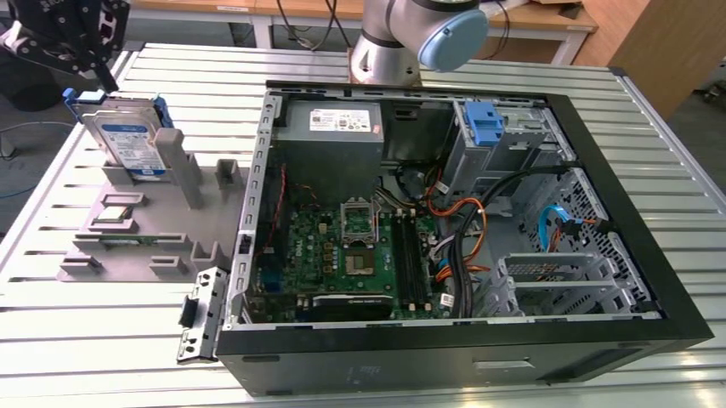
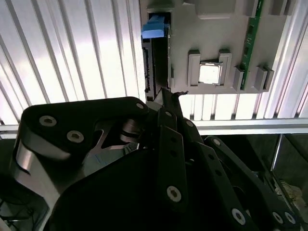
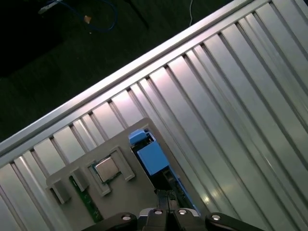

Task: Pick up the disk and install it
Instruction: 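Pick up the disk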

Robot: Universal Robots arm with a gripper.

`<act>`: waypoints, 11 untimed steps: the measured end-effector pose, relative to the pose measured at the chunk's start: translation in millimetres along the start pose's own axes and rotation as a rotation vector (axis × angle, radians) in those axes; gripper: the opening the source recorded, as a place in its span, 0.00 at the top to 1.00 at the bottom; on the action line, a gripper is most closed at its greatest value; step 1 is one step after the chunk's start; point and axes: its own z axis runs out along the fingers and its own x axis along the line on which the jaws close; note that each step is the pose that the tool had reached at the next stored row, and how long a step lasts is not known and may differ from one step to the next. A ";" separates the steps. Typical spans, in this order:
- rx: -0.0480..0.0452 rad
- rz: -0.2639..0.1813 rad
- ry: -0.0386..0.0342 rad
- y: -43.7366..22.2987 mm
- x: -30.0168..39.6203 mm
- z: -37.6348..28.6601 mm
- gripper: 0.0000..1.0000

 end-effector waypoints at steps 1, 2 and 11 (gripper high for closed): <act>-0.0008 -0.016 0.0008 0.0 0.0 0.0 0.90; -0.0014 -0.033 0.0015 0.0 0.0 0.1 0.90; -0.0085 -0.196 0.0095 0.0 0.0 0.9 0.90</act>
